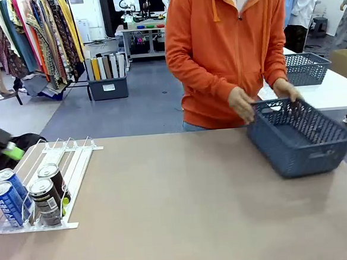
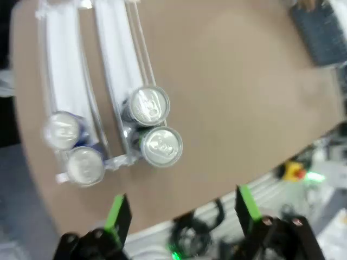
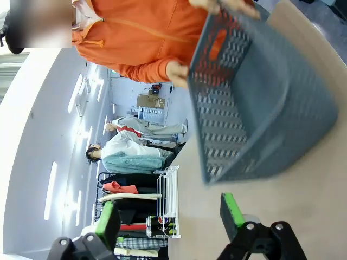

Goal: Retrieve and store the cans from the dispenser.
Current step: Pick up one can from the Automatic Can Dispenser and place it in the middle of the table.

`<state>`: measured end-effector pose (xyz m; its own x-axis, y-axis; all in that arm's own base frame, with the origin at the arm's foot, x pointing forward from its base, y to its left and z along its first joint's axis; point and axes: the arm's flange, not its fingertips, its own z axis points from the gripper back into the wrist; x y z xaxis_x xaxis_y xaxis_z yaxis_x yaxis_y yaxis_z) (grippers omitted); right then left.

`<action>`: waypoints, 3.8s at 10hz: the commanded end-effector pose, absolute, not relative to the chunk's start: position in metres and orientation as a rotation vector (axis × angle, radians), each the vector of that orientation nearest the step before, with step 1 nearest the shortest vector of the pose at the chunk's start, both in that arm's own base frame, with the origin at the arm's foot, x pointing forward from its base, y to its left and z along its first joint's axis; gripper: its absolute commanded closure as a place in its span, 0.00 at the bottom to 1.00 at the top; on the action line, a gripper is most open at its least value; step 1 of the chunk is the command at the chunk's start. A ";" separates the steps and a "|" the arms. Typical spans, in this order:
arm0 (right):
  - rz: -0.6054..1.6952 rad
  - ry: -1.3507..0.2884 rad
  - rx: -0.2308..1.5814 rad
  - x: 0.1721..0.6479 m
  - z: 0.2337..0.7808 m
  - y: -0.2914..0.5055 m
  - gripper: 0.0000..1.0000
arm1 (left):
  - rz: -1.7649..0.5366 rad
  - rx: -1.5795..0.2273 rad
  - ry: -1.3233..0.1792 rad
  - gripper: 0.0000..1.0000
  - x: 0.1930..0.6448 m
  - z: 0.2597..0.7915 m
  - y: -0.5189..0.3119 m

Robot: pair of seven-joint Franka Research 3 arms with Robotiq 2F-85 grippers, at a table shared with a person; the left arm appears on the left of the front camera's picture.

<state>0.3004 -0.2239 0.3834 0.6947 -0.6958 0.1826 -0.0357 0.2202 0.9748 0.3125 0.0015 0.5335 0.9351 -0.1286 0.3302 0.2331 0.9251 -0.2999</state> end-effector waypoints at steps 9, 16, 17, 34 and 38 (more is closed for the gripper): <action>-0.505 -0.697 1.295 0.298 0.387 -0.225 0.00 | -0.112 -0.044 -0.074 0.00 0.351 0.477 -0.064; -0.505 -0.697 1.295 0.298 0.387 -0.225 0.00 | 0.049 -0.099 -0.018 0.00 0.385 0.417 -0.062; -0.505 -0.697 1.295 0.298 0.387 -0.225 0.00 | 0.025 -0.111 0.003 0.00 0.389 0.415 -0.061; -0.505 -0.697 1.295 0.298 0.387 -0.225 0.00 | -0.068 0.066 -0.093 1.00 0.337 0.515 -0.070; -0.505 -0.697 1.295 0.298 0.387 -0.225 0.00 | -0.154 0.022 -0.316 1.00 0.290 0.588 -0.066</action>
